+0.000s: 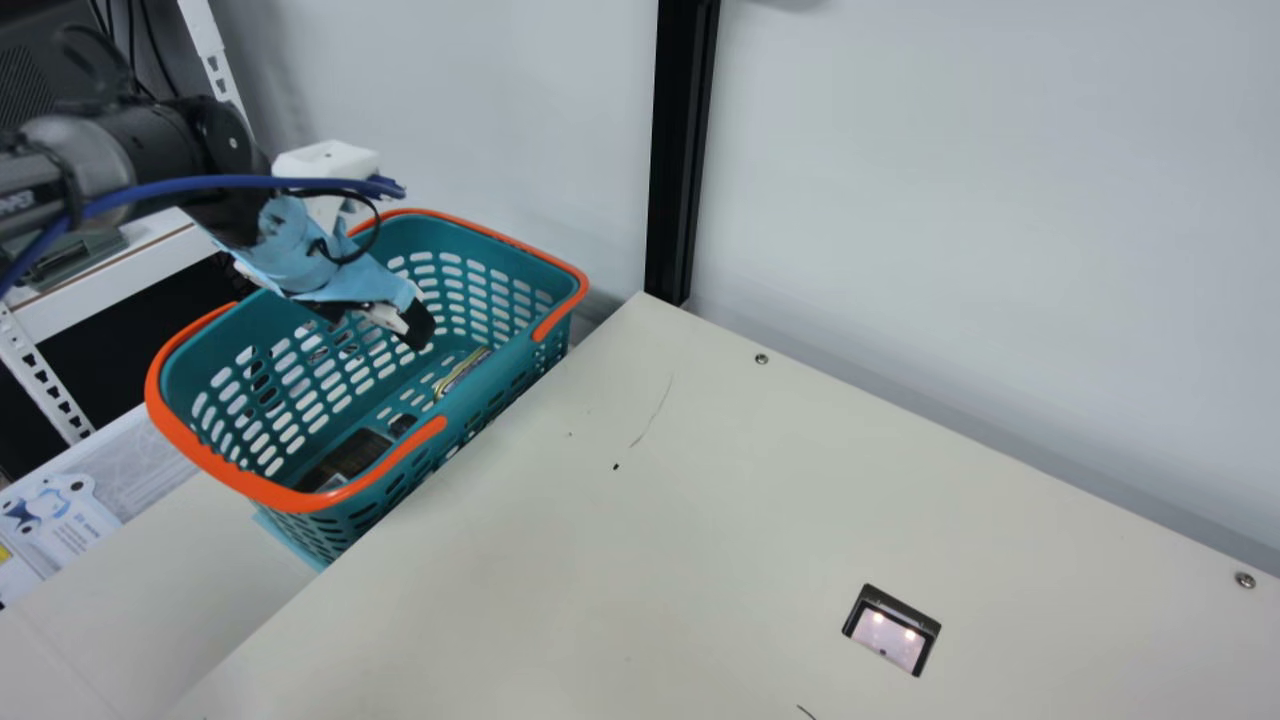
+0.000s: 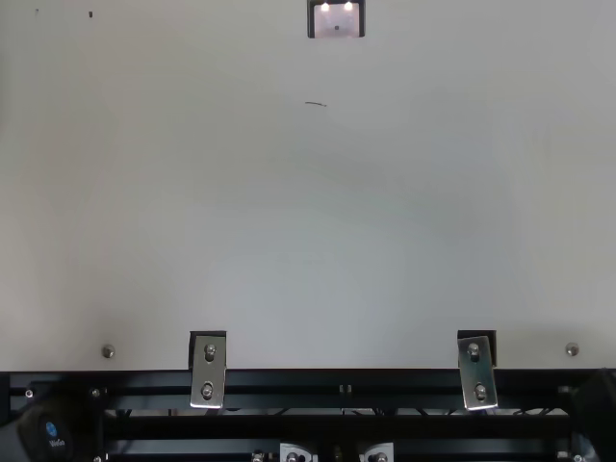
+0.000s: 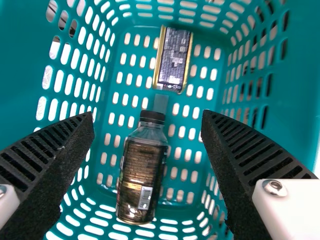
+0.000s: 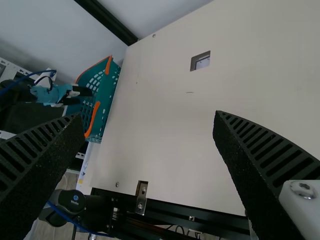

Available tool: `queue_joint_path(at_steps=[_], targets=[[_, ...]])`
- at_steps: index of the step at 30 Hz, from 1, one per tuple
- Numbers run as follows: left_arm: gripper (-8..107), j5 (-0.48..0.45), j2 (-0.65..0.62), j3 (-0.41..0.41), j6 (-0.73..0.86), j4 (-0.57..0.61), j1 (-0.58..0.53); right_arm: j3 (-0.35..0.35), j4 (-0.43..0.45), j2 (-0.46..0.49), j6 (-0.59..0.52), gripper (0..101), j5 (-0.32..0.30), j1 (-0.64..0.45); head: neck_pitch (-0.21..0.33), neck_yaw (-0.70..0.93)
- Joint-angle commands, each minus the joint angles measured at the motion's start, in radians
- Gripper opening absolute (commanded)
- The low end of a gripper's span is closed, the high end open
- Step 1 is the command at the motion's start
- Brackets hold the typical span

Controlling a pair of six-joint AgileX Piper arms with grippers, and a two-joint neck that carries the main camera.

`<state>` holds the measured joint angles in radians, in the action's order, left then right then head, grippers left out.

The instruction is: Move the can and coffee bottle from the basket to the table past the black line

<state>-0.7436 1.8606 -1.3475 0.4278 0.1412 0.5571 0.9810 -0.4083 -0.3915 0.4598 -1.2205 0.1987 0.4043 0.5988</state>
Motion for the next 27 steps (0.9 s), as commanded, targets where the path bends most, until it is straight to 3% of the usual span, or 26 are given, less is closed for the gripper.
queue_joint_path(at_steps=[1, 27], targets=[[90, 0.012, 0.038, -0.013, 0.010, -0.003, -0.001, 0.000, 0.000, 0.000, 0.000, 101, 0.000, 0.000, 0.031, 0.013], [90, 0.105, 0.385, -0.168, 0.359, 0.186, -0.007, 0.000, 0.000, 0.000, 0.000, 101, 0.000, 0.000, 0.031, 0.013]])
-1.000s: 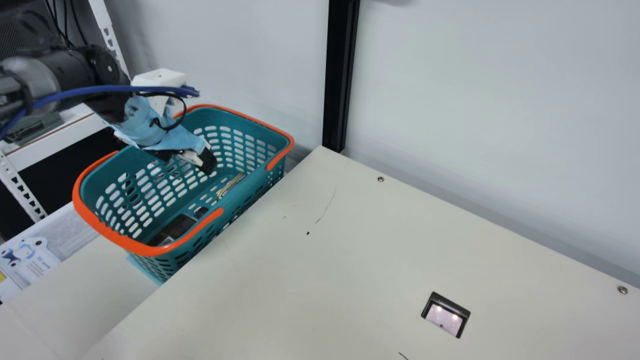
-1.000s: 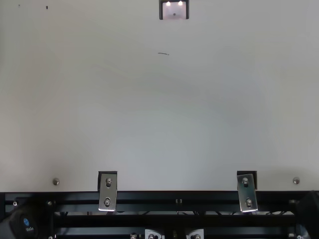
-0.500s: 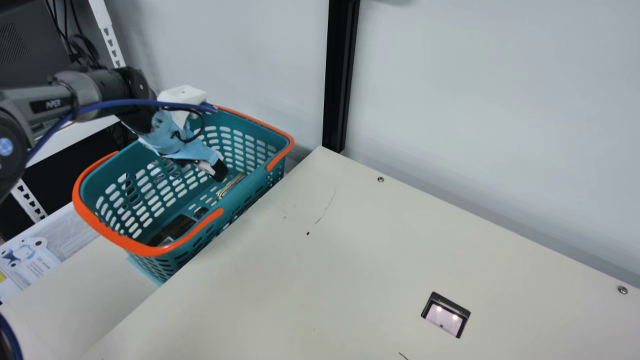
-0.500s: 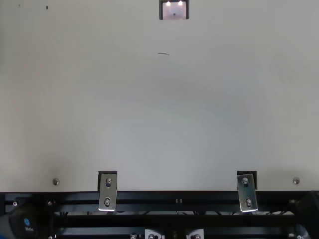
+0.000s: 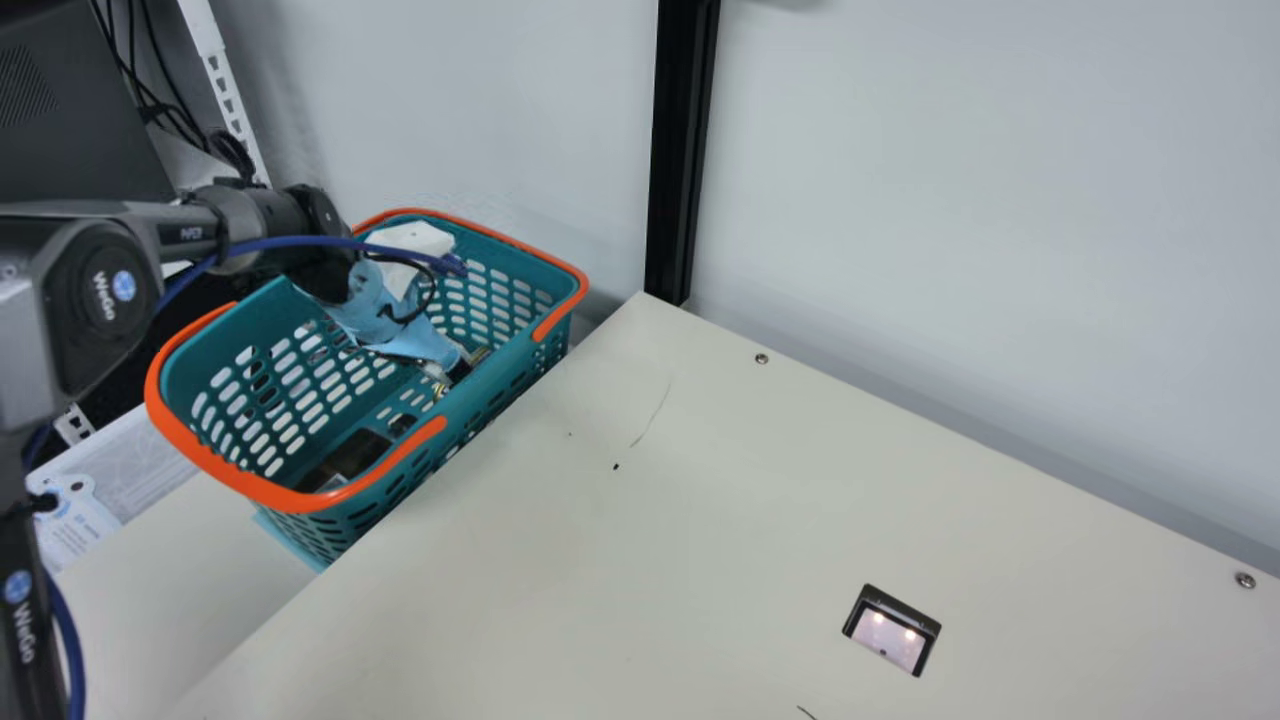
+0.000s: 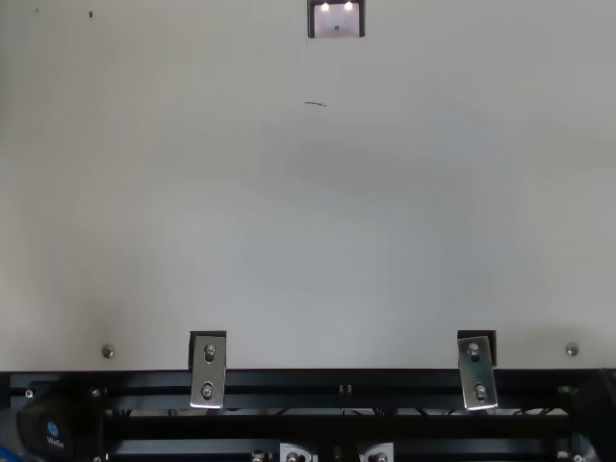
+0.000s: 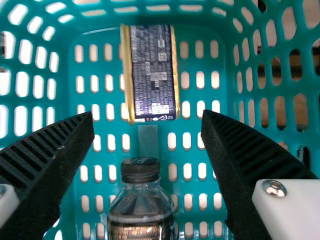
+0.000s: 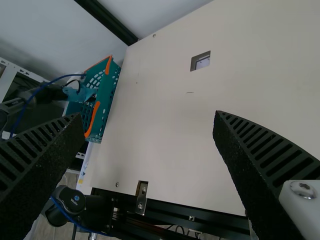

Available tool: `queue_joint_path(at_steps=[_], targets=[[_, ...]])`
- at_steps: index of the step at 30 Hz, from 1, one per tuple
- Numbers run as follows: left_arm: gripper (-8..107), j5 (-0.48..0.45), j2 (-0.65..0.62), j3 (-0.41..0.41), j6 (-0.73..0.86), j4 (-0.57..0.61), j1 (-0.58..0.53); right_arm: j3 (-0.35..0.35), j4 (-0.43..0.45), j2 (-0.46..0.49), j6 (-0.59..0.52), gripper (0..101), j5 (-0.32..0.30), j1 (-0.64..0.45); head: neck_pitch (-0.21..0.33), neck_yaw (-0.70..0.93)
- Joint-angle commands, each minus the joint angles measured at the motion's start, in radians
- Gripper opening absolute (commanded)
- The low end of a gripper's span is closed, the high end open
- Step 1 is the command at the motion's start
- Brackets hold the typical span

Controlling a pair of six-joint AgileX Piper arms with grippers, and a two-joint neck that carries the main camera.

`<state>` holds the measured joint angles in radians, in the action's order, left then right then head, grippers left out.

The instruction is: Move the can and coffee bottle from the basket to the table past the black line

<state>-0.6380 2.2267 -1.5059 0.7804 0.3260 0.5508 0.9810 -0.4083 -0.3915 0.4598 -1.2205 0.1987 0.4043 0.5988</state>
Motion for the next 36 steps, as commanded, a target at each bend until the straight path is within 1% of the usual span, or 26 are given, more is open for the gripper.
queue_joint_path(at_steps=[1, 10, 18, 23, 28, 29, 30, 33, 36], targets=[[90, 0.000, 0.033, -0.020, 0.010, 0.002, -0.001, 0.000, 0.000, 0.000, 0.000, 101, 0.000, 0.000, 0.031, 0.013], [90, -0.022, 0.136, -0.132, -0.042, -0.050, -0.022, 0.000, 0.000, 0.000, 0.000, 101, 0.000, 0.000, 0.031, 0.013], [90, -0.074, 0.217, -0.261, -0.125, -0.096, -0.057, 0.000, 0.000, 0.000, 0.000, 101, 0.000, 0.000, 0.031, 0.013], [90, -0.119, 0.269, -0.338, -0.195, -0.145, -0.077, 0.000, 0.000, 0.000, 0.000, 101, 0.000, 0.000, 0.031, 0.013], [90, -0.158, 0.315, -0.398, -0.257, -0.195, -0.092, 0.000, 0.000, 0.000, 0.000, 101, 0.000, 0.000, 0.031, 0.013], [33, -0.165, 0.323, -0.409, -0.269, -0.204, -0.095, 0.000, 0.000, 0.000, 0.000, 101, 0.000, 0.000, 0.031, 0.013], [10, -0.169, 0.328, -0.416, -0.277, -0.210, -0.096, 0.000, 0.000, 0.000, 0.000, 101, 0.000, 0.000, 0.031, 0.013], [10, -0.183, 0.333, -0.438, -0.295, -0.217, -0.099, 0.000, 0.000, 0.000, 0.000, 101, 0.000, 0.000, 0.031, 0.013], [10, -0.186, 0.313, -0.441, -0.307, -0.217, -0.097, 0.000, 0.000, 0.000, 0.000, 101, 0.000, 0.000, 0.031, 0.013]])
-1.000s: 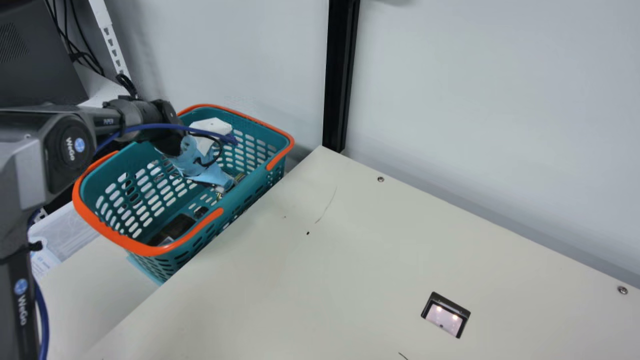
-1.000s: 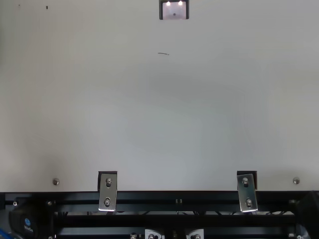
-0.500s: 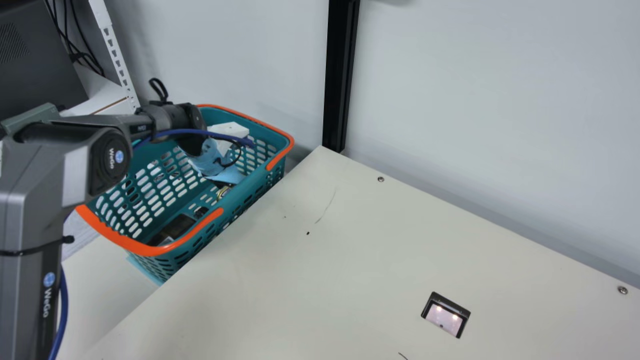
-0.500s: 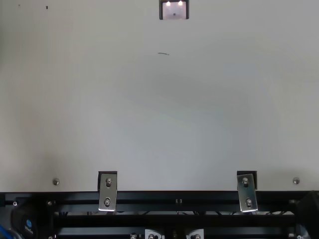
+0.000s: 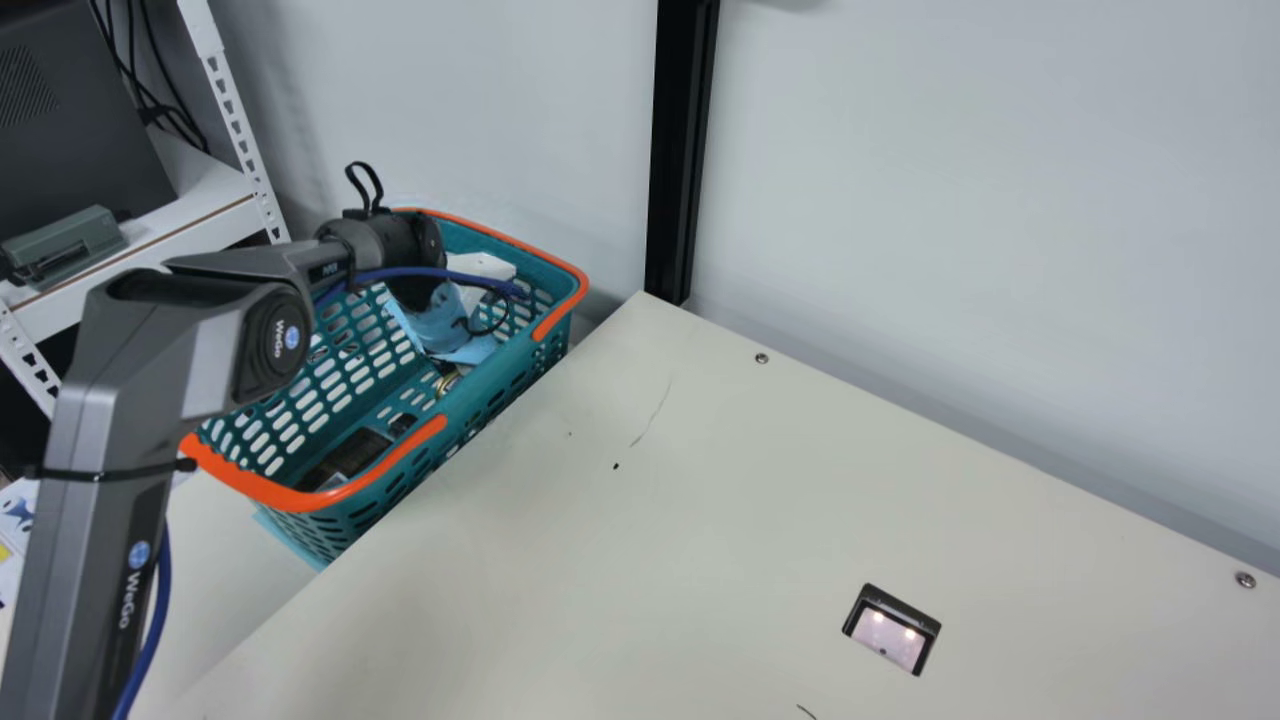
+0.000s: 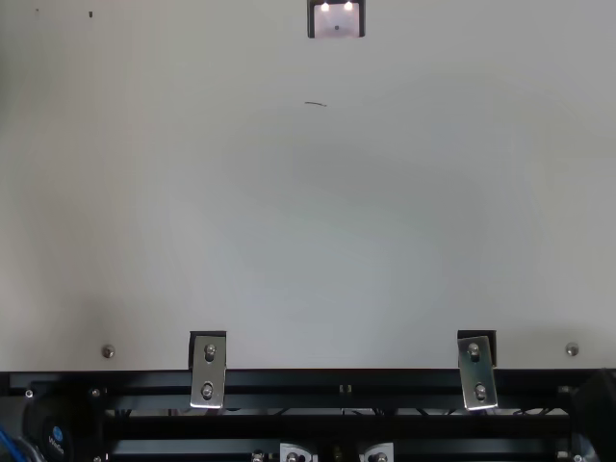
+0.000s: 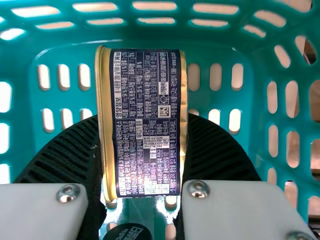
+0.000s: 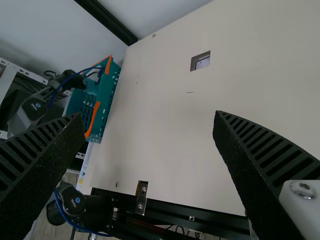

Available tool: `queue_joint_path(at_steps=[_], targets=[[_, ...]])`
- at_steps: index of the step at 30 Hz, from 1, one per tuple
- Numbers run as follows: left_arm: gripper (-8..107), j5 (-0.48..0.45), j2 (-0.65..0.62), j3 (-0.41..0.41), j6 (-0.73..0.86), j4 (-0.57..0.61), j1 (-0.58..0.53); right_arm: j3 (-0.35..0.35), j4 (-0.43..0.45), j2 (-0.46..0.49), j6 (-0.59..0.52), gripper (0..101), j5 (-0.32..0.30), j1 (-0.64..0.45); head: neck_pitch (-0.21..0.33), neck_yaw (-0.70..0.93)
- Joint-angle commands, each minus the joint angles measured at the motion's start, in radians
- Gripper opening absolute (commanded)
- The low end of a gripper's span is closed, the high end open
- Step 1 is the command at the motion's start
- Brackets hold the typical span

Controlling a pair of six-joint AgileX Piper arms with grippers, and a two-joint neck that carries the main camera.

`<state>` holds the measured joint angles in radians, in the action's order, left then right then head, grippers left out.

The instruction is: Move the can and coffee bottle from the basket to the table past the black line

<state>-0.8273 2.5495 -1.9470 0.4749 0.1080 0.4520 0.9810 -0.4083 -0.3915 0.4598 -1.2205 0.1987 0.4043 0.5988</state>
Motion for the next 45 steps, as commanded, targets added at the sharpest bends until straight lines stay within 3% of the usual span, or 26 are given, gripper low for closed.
queue_joint_path(at_steps=[1, 10, 16, 21, 30, 39, 45], targets=[[10, 0.007, -0.024, 0.006, -0.003, 0.001, 0.003, 0.000, 0.000, 0.000, 0.000, 101, 0.000, 0.000, 0.031, 0.013], [10, 0.038, -0.253, 0.123, 0.000, 0.058, 0.034, 0.000, 0.000, 0.000, 0.000, 101, 0.000, 0.000, 0.031, 0.013], [10, 0.011, -0.418, 0.165, -0.006, 0.140, 0.058, 0.000, 0.000, 0.000, 0.000, 101, 0.000, 0.000, 0.031, 0.013], [10, -0.094, -0.518, 0.146, -0.023, 0.228, 0.075, 0.000, 0.000, 0.000, 0.000, 101, 0.000, 0.000, 0.031, 0.013], [10, -0.379, -0.669, 0.111, -0.061, 0.438, 0.127, 0.000, 0.000, 0.000, 0.000, 101, 0.000, 0.000, 0.031, 0.013], [10, -0.393, -0.872, 0.386, -0.090, 0.623, 0.103, 0.000, 0.000, 0.000, 0.000, 101, 0.000, 0.000, 0.031, 0.013], [10, -0.393, -0.997, 0.519, -0.181, 0.705, 0.066, 0.000, 0.000, 0.000, 0.000, 101, 0.000, 0.000, 0.031, 0.013]])
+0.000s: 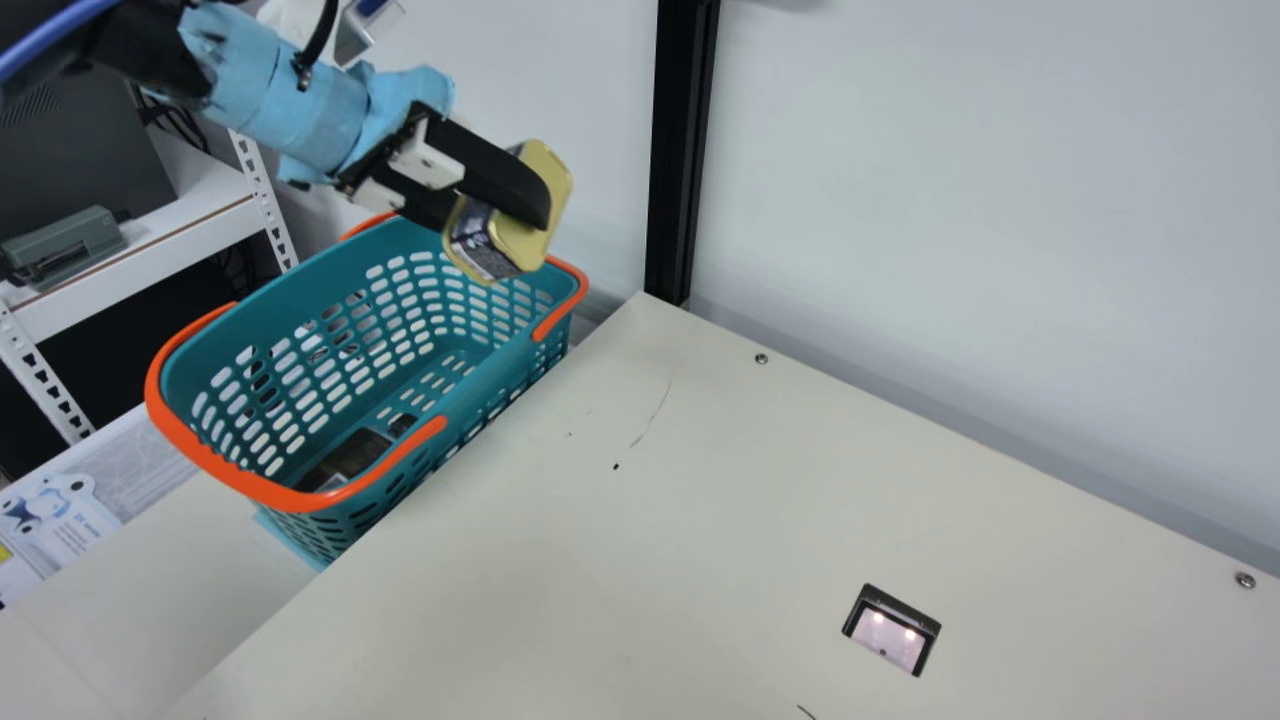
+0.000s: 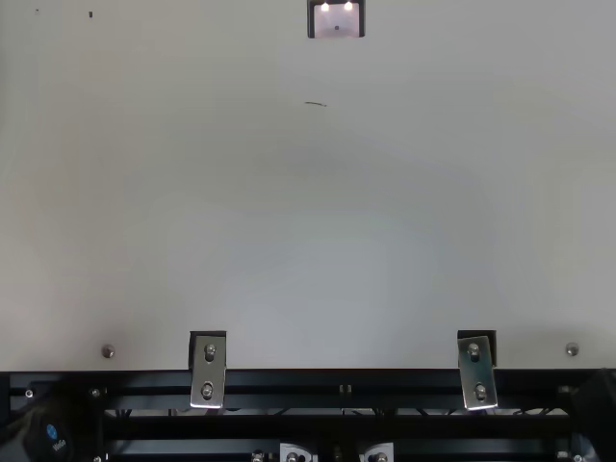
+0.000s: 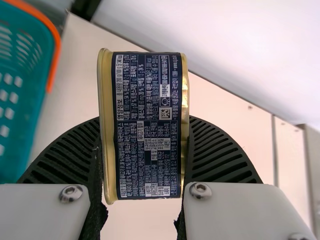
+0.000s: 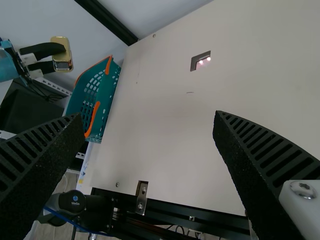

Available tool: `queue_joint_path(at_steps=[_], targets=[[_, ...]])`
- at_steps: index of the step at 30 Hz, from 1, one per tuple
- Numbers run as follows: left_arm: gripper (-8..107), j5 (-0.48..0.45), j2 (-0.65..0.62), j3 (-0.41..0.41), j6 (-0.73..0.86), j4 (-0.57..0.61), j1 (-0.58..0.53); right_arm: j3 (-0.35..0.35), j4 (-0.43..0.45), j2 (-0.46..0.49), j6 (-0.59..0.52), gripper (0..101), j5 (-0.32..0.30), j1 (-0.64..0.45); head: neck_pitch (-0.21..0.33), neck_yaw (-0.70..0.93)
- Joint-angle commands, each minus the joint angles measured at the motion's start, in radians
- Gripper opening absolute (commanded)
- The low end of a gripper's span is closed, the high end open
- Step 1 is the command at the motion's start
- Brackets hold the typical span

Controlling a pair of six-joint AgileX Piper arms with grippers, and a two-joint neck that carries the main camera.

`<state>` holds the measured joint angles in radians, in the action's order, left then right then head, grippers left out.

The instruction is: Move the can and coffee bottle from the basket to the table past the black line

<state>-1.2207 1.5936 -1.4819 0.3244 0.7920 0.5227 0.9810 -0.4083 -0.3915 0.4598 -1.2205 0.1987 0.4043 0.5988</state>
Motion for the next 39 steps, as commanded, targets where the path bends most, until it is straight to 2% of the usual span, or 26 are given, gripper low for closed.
queue_joint_path(at_steps=[1, 9, 22, 32, 39], targets=[[10, 0.001, -0.063, 0.072, -0.050, 0.033, -0.008, 0.000, 0.000, 0.000, 0.000, 101, 0.000, 0.000, 0.031, 0.013], [10, 0.001, -0.221, 0.202, -0.220, 0.140, -0.044, 0.000, 0.000, 0.000, 0.000, 101, 0.000, 0.000, 0.031, 0.013], [10, 0.001, -0.437, 0.367, -0.499, 0.307, -0.092, 0.000, 0.000, 0.000, 0.000, 101, 0.000, 0.000, 0.031, 0.013], [10, 0.001, -0.590, 0.471, -0.671, 0.448, -0.082, 0.000, 0.000, 0.000, 0.000, 101, 0.000, 0.000, 0.031, 0.013], [10, 0.001, -0.686, 0.507, -0.778, 0.539, -0.046, 0.000, 0.000, 0.000, 0.000, 101, 0.000, 0.000, 0.031, 0.013]])
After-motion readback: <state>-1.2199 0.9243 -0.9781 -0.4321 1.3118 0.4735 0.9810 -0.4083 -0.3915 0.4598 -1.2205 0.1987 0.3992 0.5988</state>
